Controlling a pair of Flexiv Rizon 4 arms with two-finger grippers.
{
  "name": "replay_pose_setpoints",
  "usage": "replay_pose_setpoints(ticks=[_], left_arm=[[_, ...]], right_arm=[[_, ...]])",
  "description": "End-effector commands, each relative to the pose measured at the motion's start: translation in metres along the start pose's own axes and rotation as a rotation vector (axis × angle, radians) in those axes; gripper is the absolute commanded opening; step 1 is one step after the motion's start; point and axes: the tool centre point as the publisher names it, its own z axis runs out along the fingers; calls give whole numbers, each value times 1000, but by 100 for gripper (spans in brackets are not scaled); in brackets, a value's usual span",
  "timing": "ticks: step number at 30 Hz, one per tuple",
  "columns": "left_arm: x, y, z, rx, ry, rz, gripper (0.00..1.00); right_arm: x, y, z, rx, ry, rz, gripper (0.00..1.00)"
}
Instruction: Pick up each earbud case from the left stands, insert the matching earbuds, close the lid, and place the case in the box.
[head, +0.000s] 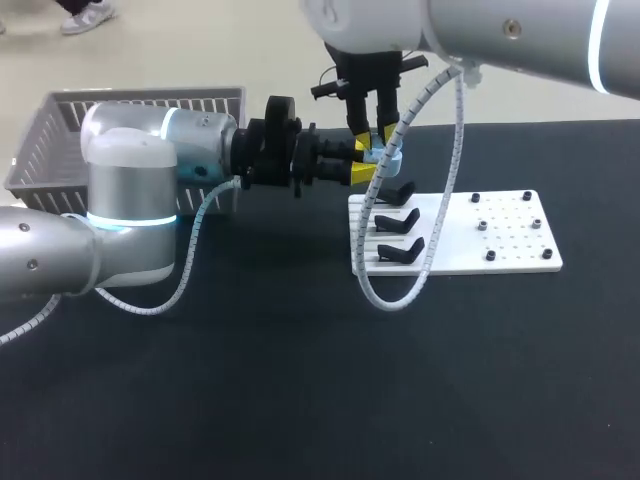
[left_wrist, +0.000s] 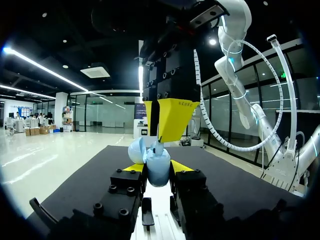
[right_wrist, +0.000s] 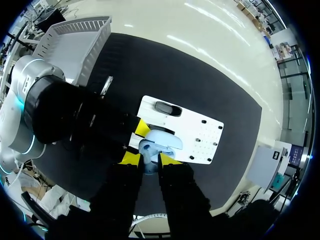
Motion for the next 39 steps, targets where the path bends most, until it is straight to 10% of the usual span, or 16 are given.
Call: replay_pose_setpoints(ticks=[1,35,36,39], left_arm=[[1,-1,0,-5,-2,3,0],[1,-1,0,-5,-2,3,0],[1,-1,0,-5,-2,3,0],[1,-1,0,-5,-2,3,0]], right_arm=[[0,0,2,1,-1,0,0],[-9,-2,16,9,-2,34,0],[-9,-2,16,8,0,37,10],[-6,-3,13,1,-7,39,100]])
